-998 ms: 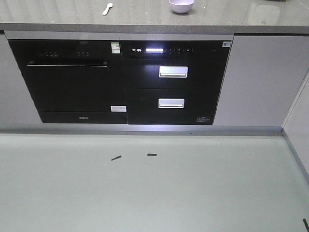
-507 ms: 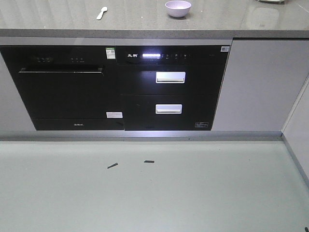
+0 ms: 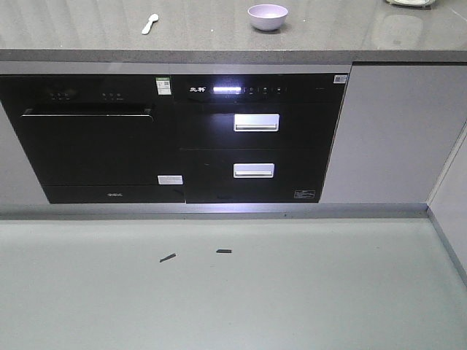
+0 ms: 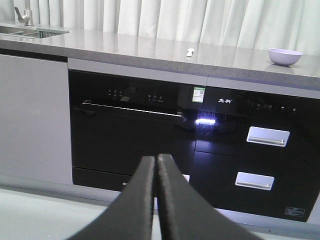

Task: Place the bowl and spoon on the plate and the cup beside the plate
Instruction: 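Drive the base toward the counter holding the spoon and lavender bowl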

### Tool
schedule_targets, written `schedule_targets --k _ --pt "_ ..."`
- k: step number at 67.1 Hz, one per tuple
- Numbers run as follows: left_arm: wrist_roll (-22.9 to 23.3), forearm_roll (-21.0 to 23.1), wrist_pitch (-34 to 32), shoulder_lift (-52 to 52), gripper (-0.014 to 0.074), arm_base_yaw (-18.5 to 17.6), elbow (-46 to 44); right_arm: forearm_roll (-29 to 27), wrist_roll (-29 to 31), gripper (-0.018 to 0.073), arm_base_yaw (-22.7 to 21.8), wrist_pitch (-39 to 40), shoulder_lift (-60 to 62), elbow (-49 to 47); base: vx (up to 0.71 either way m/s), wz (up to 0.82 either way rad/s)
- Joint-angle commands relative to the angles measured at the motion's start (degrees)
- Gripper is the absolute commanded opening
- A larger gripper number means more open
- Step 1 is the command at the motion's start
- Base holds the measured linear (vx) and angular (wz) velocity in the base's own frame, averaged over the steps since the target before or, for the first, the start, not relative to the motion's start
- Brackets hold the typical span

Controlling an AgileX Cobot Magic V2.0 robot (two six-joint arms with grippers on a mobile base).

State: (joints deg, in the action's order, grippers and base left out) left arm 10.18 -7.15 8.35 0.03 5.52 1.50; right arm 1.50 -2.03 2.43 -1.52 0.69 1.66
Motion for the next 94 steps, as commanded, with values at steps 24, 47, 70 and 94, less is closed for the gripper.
schedule_targets --k 24,47,70,94 --pt "0.41 0.31 -4.3 0.93 -0.0006 -0.22 1.47 0.15 0.43 -0.0001 -0.36 4.23 0.54 0.41 0.06 0.0" --pt "0.41 0.31 -4.3 0.93 -0.0006 -0.22 1.47 0.15 0.43 -0.0001 -0.36 4.23 0.54 0.41 0.06 0.01" --pt "0.41 0.31 -4.3 0.93 -0.0006 -0.22 1.47 0.15 0.43 -0.0001 -0.36 4.23 0.54 0.41 0.07 0.01" --pt "0.41 0.31 -4.3 0.93 -0.0006 -0.22 1.47 0.15 0.43 -0.0001 -0.36 4.23 0.54 0.41 0.08 0.01"
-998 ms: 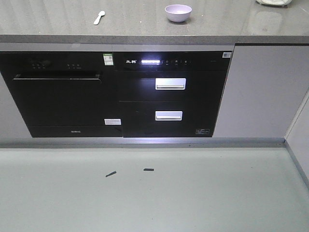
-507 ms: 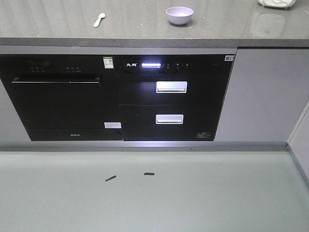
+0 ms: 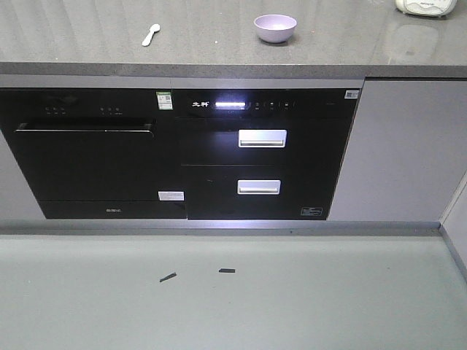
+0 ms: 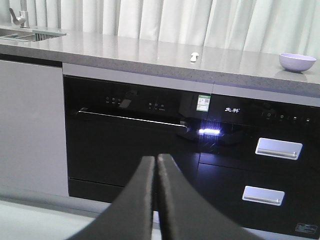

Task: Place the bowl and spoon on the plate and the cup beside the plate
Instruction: 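Drive the base toward the counter holding the spoon and lavender bowl, then continue driving forward until the countertop fills the view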

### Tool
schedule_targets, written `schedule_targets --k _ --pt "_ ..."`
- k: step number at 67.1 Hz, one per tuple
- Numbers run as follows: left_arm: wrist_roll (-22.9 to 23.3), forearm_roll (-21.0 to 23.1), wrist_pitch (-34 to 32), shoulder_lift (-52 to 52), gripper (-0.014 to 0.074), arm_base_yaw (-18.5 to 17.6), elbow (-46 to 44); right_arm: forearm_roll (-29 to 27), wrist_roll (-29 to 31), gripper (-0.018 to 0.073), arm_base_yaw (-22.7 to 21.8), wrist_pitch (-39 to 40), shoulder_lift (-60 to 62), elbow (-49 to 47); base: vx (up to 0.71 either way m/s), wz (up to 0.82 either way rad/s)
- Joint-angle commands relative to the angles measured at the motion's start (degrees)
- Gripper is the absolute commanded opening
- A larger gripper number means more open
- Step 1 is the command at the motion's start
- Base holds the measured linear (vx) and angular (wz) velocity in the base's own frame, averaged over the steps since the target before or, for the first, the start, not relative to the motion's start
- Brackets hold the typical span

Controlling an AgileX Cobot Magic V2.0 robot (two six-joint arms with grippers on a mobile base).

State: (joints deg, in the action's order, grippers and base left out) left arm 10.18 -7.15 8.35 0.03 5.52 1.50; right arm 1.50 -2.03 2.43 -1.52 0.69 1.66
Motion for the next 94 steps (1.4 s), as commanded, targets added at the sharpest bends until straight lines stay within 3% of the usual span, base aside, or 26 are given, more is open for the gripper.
schedule_targets --k 1,94 --pt "0.41 0.31 -4.3 0.93 -0.0006 -0.22 1.47 0.15 0.43 -0.0001 -0.36 4.23 0.54 0.41 0.08 0.01" --pt "0.41 0.31 -4.3 0.93 -0.0006 -0.22 1.47 0.15 0.43 -0.0001 -0.36 4.24 0.54 0.41 0.08 0.0"
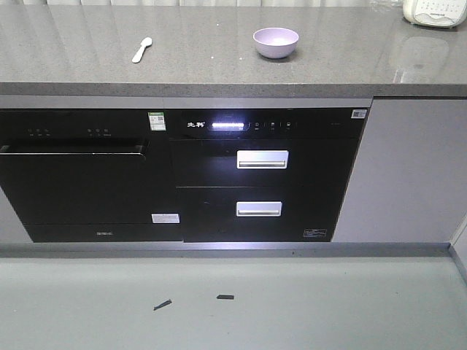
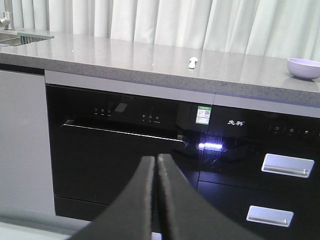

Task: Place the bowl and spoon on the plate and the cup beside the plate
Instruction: 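Continue driving forward until the countertop fills the view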

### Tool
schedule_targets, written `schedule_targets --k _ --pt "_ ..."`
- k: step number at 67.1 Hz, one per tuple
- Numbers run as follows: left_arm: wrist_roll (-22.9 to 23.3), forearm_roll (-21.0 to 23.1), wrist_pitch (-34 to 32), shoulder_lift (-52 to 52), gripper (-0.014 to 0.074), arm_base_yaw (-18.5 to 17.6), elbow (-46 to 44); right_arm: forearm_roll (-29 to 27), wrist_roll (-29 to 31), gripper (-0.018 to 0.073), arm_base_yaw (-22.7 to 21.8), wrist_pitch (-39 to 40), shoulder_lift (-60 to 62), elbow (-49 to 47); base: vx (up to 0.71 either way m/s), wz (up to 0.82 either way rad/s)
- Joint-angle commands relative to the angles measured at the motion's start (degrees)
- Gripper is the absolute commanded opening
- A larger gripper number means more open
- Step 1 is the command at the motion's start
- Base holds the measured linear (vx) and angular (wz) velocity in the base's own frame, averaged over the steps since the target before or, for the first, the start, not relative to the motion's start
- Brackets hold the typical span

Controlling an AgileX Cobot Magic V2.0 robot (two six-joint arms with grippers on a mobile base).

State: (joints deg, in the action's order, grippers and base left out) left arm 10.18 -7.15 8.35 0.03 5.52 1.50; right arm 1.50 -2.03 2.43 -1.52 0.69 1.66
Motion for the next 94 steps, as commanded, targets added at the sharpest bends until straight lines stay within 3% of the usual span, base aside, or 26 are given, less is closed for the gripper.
schedule_targets --k 1,94 --pt "0.41 0.31 -4.3 0.93 -0.0006 -0.22 1.47 0.15 0.43 -0.0001 -0.36 4.24 0.54 0.41 0.08 -0.01" --pt "0.41 0.31 -4.3 0.93 -0.0006 -0.22 1.47 0.15 0.43 -0.0001 -0.36 4.24 0.54 0.41 0.06 0.0"
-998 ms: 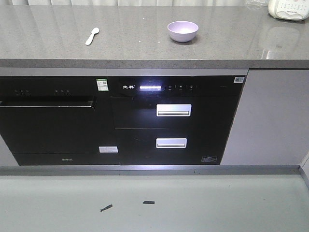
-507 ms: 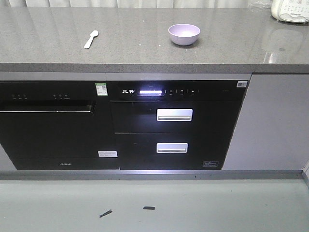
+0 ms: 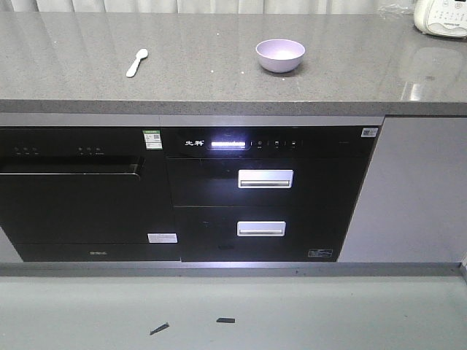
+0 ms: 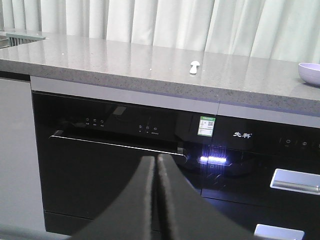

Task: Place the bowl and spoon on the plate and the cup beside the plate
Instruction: 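Continue driving forward until the countertop fills the view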

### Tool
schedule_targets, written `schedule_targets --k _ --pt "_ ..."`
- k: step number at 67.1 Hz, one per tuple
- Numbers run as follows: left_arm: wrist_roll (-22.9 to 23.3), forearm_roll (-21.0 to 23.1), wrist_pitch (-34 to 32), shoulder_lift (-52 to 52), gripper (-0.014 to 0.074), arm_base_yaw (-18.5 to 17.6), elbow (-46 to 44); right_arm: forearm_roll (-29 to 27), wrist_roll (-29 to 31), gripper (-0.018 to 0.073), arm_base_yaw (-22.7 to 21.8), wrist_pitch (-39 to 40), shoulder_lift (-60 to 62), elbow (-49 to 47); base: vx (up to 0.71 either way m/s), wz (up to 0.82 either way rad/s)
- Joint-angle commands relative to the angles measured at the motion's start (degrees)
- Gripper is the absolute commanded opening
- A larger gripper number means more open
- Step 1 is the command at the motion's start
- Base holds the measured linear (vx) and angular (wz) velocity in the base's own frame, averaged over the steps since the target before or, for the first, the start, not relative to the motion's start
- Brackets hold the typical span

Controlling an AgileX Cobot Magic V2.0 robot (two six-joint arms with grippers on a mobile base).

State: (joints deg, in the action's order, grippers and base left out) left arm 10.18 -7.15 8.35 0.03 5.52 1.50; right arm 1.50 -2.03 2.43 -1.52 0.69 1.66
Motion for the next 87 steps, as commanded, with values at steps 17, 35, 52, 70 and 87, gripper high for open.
schedule_targets --k 17,35,52,70,87 --pt "0.41 0.31 -4.3 0.93 -0.0006 -0.22 1.47 0.15 0.43 -0.0001 -0.36 4.24 0.54 0.41 0.06 0.01" --pt "0.41 0.31 -4.3 0.93 -0.0006 -0.22 1.47 0.15 0.43 -0.0001 -0.36 4.24 0.54 0.41 0.06 0.0" --pt "0.41 0.31 -4.3 0.93 -0.0006 -0.22 1.47 0.15 0.43 -0.0001 -0.36 4.24 0.54 0.41 0.06 0.0" --pt "0.41 0.31 -4.3 0.93 -0.0006 -0.22 1.47 0.15 0.43 -0.0001 -0.36 4.24 0.54 0.41 0.06 -0.01" --pt "0.41 0.31 -4.3 0.93 -0.0006 -0.22 1.47 0.15 0.43 -0.0001 -0.36 4.24 0.54 0.41 0.06 -0.01"
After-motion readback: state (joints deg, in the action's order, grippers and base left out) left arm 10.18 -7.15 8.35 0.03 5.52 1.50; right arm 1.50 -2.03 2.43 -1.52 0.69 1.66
